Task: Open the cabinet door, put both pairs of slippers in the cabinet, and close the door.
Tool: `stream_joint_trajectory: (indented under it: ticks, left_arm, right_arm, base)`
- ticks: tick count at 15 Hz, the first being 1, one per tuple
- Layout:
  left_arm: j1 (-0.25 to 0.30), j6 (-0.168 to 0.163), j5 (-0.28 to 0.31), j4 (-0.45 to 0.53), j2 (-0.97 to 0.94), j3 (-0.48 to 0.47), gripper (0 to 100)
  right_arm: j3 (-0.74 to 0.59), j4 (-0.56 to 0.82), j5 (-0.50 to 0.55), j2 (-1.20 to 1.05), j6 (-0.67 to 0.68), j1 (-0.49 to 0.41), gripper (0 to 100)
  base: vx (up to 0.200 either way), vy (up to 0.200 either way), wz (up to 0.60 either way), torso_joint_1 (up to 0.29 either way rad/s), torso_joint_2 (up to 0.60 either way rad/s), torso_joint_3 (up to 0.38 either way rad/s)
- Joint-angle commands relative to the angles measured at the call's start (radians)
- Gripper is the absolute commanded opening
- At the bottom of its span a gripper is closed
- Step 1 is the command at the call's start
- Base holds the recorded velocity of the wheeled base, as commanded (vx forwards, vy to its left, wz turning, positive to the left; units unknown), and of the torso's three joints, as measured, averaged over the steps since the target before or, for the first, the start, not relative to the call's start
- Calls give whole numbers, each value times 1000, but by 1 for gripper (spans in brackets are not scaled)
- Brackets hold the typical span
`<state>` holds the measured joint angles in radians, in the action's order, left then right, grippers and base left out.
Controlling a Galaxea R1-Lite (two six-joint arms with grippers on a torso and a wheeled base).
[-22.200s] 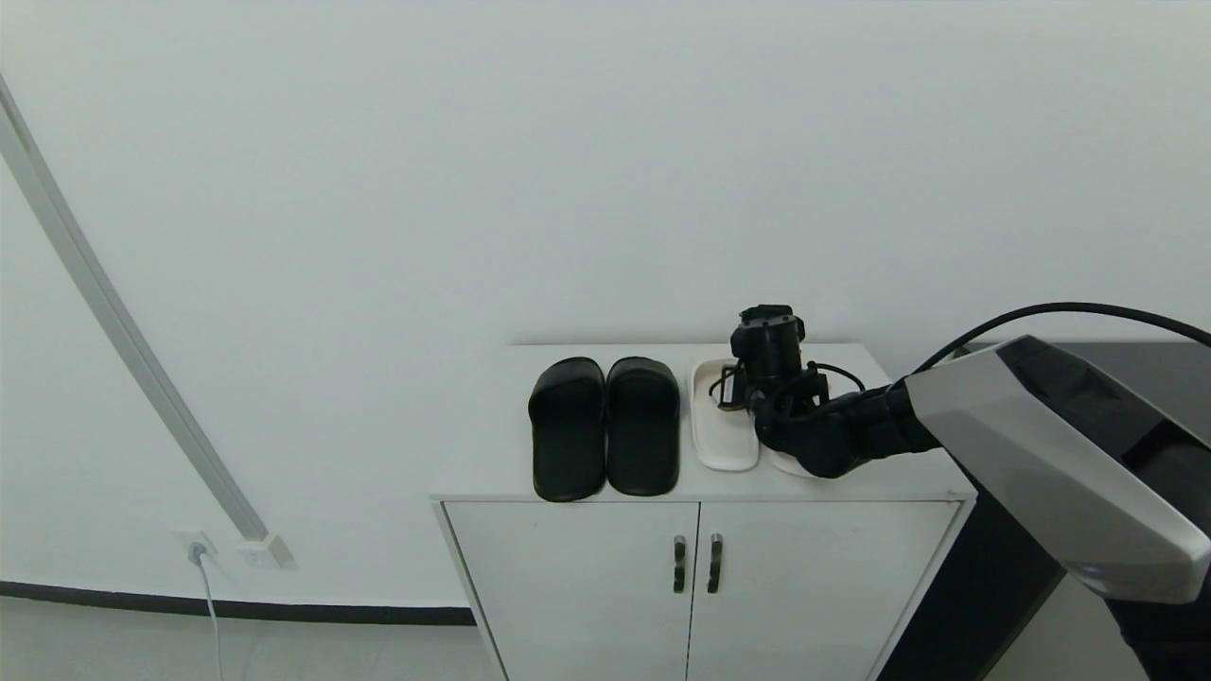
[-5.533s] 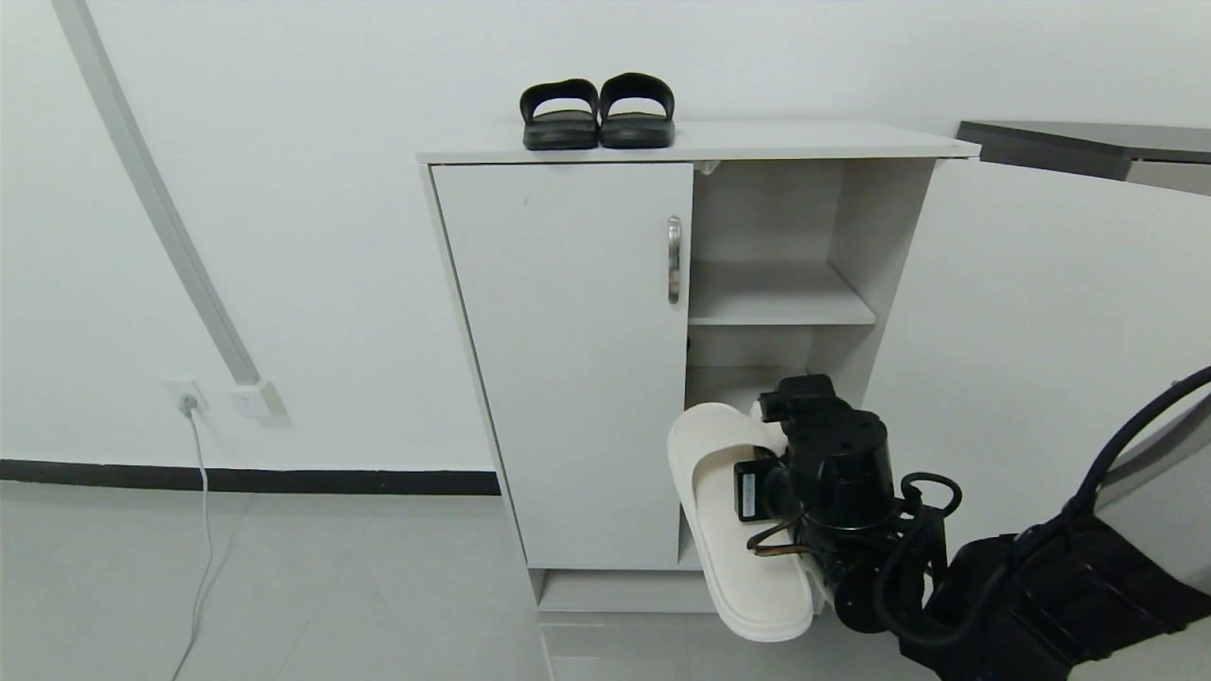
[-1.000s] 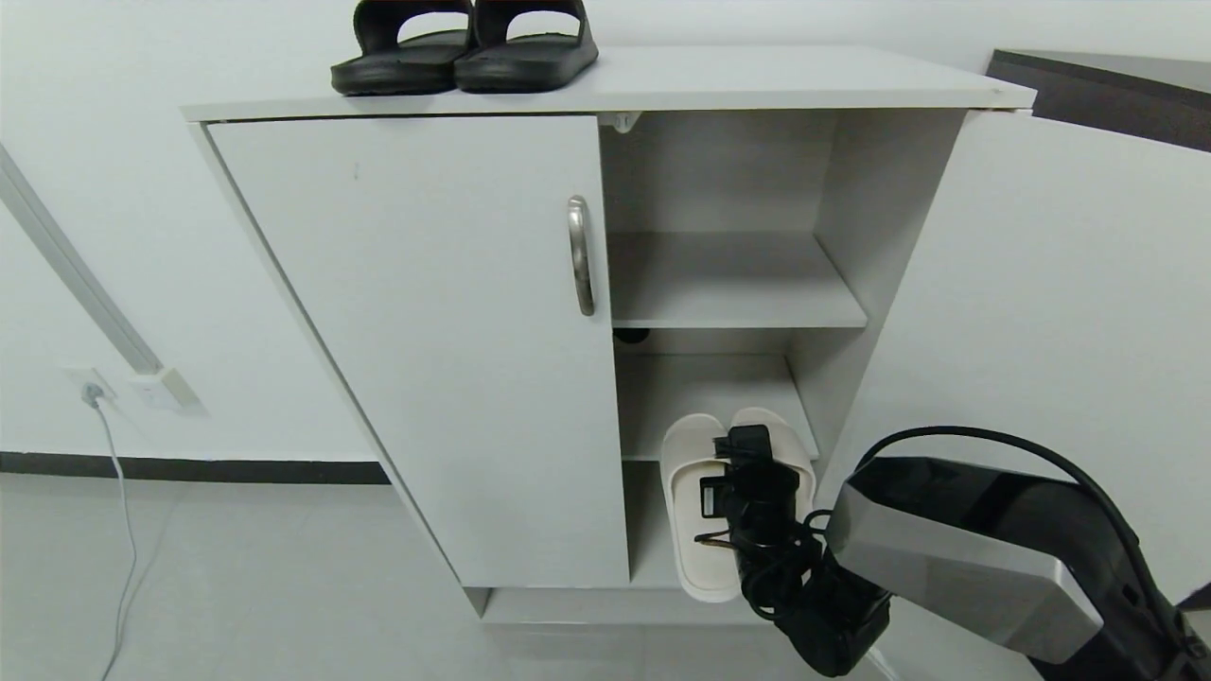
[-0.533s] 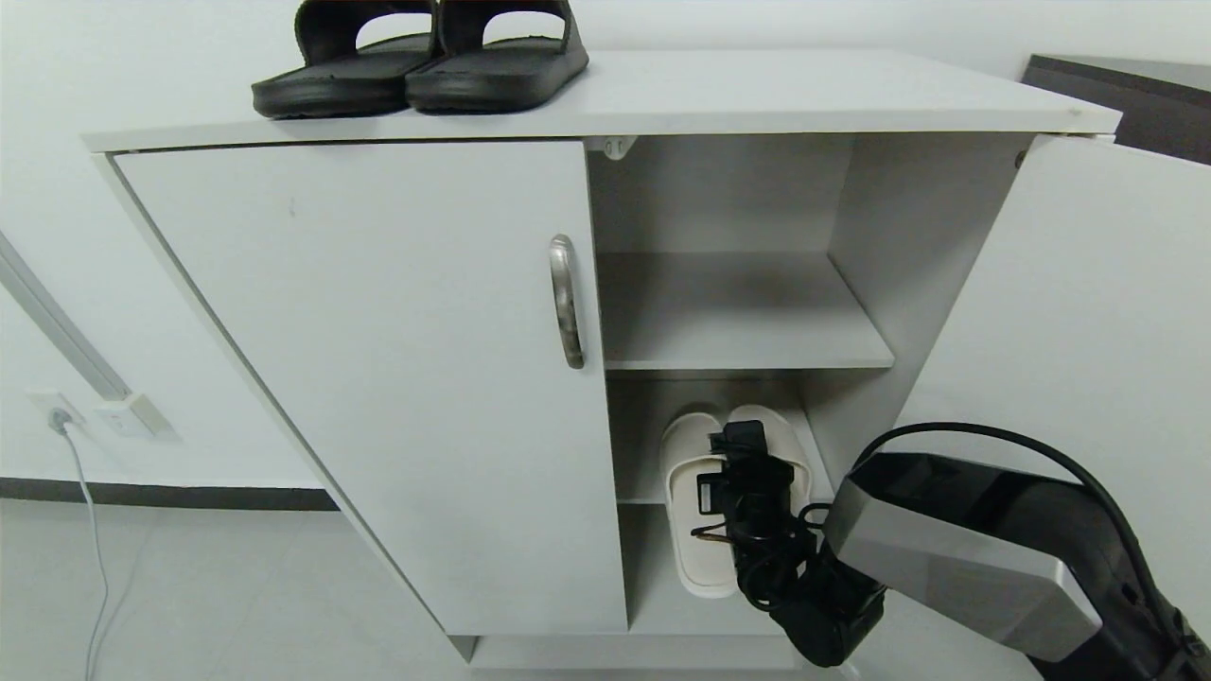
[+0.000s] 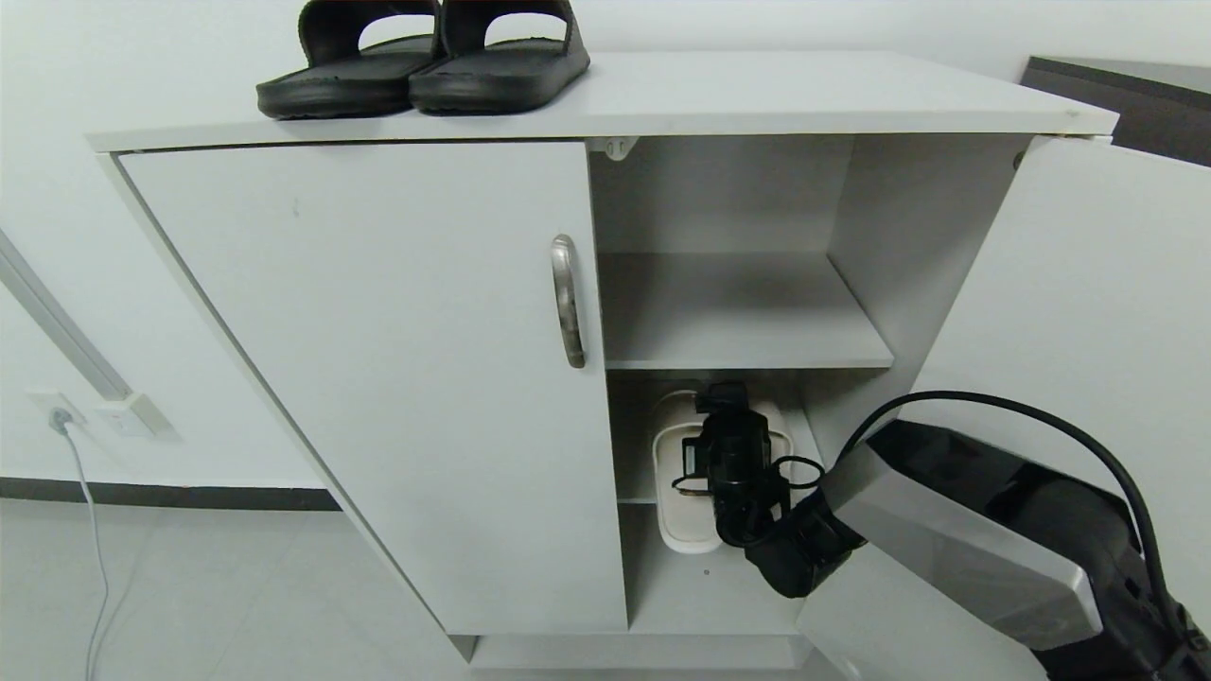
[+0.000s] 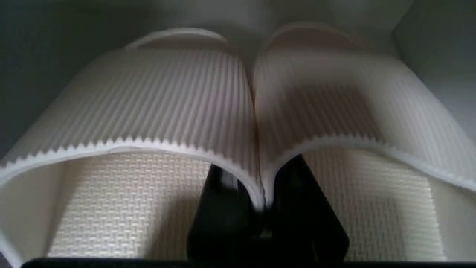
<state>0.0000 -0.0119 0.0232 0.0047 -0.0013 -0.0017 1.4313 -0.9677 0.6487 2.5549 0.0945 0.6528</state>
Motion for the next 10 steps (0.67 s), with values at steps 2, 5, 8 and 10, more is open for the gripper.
stream_joint_trajectory:
  ticks: [2,5,8,10]
  left_arm:
    - [0,0,0,0,1,0,0]
    - [0,0,0,0,1,0,0]
    - [0,0,0,0,1,2,0]
    - [0,0,0,0,1,0,0]
  right_arm:
    - [159,70,-3,45,4,-38,0]
    - [218,95,-29,85,-2,-62,0]
    - [252,115,-67,108,-2,-76,0]
    - [294,132,-67,128,-1,-90,0]
  base:
    - [0,0,0,0,0,0]
    - [0,0,0,0,0,0]
    - [0,0,0,0,0,0]
    - [0,0,0,0,0,0]
